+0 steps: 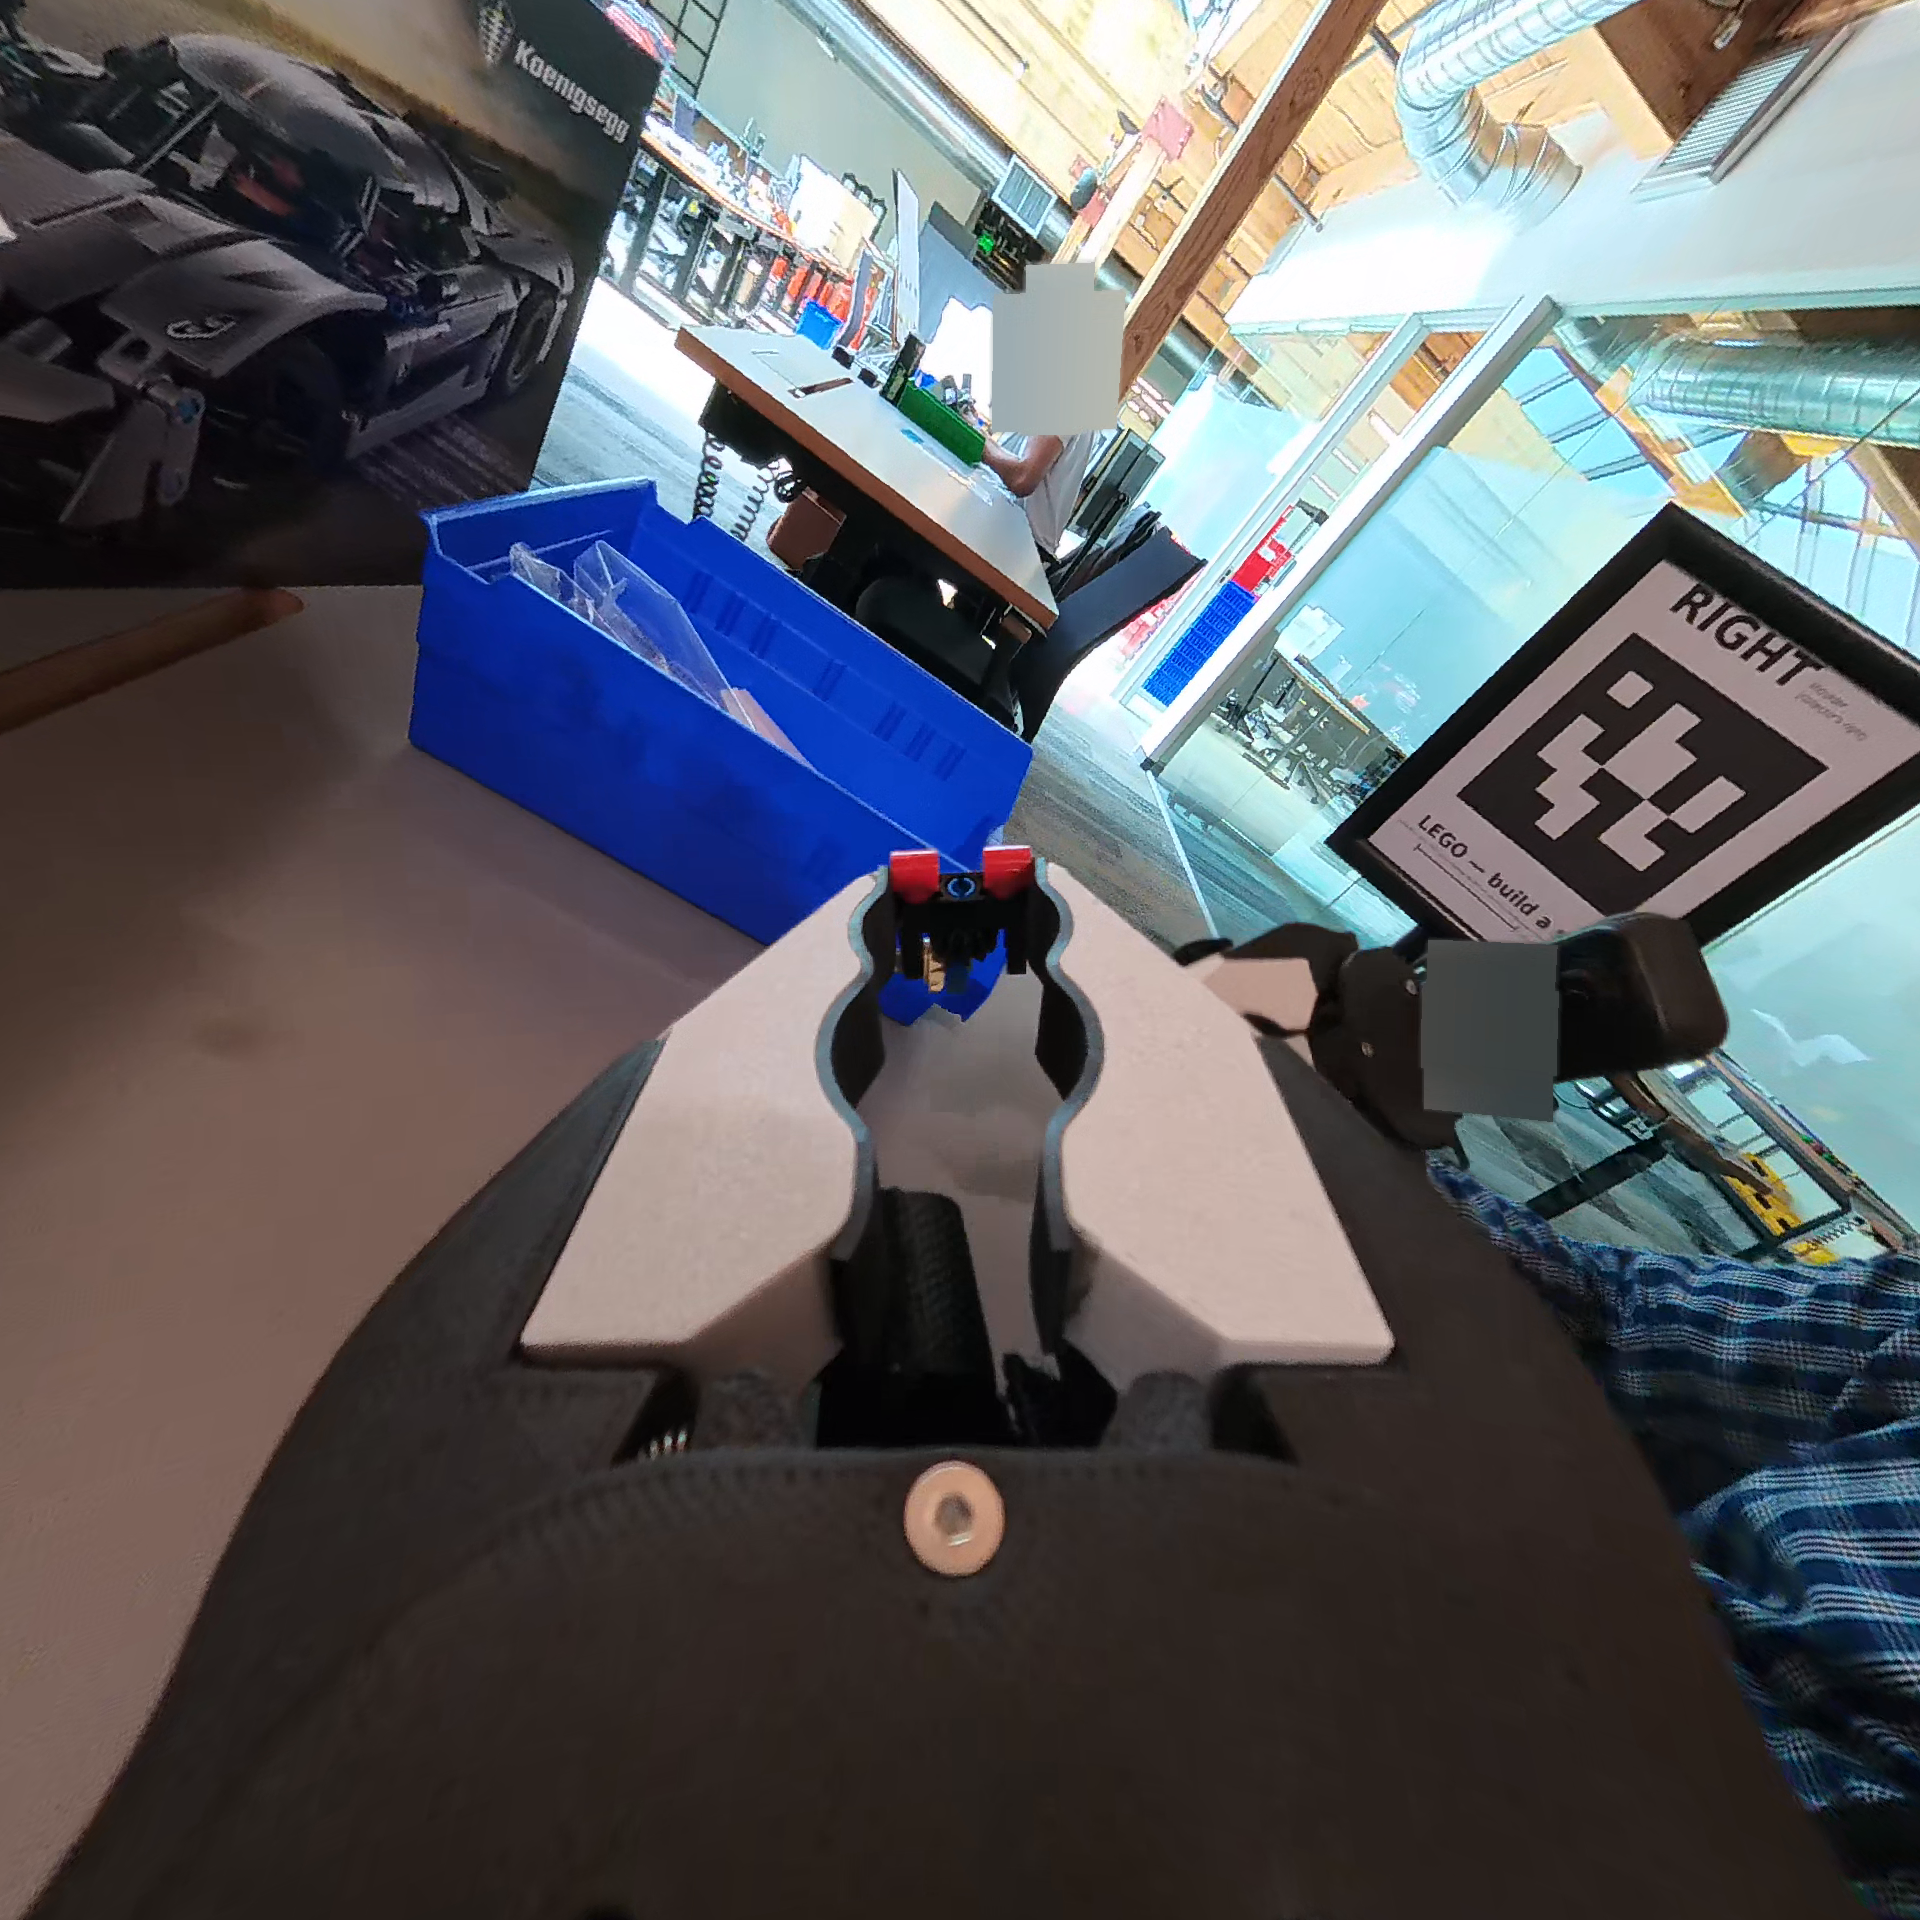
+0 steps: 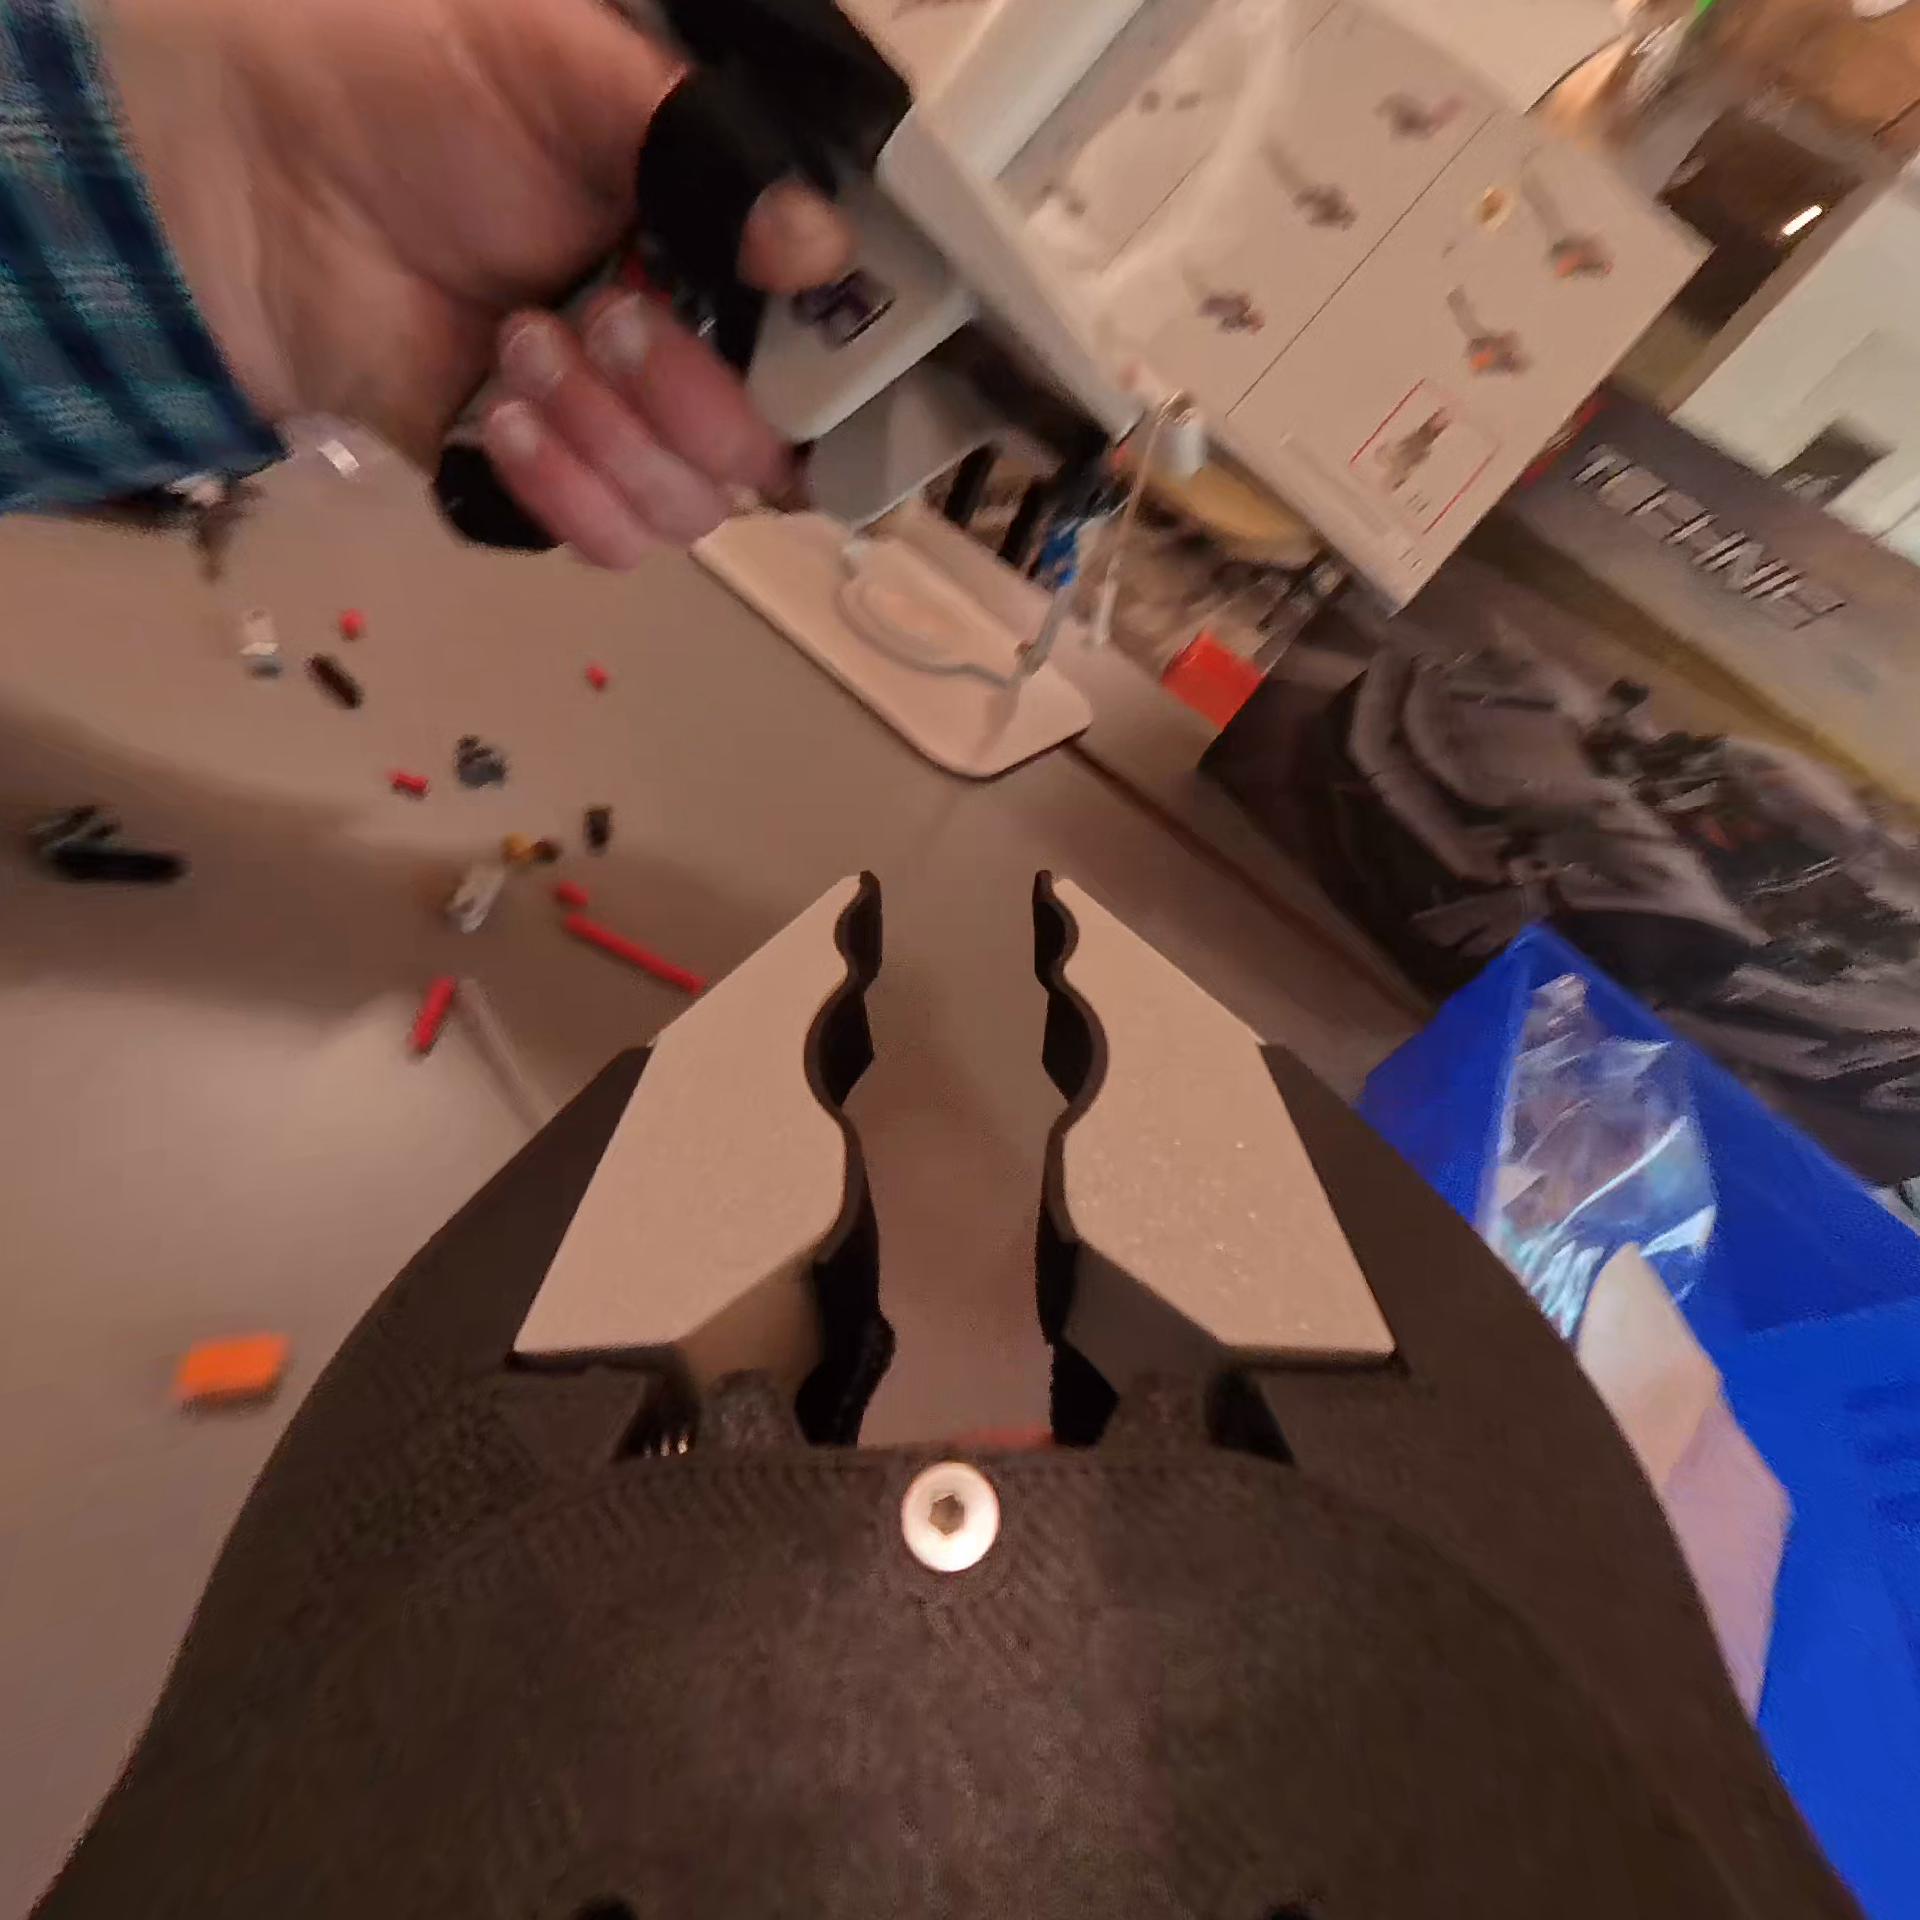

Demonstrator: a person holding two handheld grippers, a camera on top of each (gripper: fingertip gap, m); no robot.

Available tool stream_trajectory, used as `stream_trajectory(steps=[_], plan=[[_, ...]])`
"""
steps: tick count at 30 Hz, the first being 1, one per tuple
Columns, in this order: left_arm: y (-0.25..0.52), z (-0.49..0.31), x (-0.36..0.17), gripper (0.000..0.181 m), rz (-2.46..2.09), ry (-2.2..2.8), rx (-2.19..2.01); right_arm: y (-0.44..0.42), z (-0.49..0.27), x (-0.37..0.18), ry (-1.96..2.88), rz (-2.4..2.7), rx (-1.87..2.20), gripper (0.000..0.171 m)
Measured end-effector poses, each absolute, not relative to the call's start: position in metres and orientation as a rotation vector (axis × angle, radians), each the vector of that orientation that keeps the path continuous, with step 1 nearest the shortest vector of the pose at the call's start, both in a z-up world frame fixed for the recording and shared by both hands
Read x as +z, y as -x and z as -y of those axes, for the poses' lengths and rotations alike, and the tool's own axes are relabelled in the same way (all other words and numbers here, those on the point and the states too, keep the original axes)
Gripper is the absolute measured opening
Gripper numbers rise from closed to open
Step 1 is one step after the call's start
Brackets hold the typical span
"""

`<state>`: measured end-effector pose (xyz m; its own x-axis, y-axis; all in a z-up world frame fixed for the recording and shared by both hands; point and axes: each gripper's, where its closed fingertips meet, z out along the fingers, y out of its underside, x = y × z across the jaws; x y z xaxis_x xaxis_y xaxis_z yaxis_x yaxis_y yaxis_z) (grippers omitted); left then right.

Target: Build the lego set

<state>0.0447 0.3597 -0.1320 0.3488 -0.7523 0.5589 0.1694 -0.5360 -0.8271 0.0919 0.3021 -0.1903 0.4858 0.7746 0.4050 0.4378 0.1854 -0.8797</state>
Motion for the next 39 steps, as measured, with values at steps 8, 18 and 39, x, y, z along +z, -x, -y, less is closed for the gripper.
stream_trajectory(steps=[8,18,39], plan=[[-0.056,-0.348,-0.121,0.023,-0.562,1.706,-1.343,-0.109,-0.208,-0.251,1.702,1.475,0.484,0.019],[-0.066,-0.337,-0.111,0.023,-0.563,1.654,-1.459,-0.095,-0.181,-0.308,1.866,1.565,0.456,0.033],[-0.069,-0.338,-0.113,0.023,-0.535,1.642,-1.524,-0.101,-0.178,-0.314,1.937,1.36,0.539,0.038]])
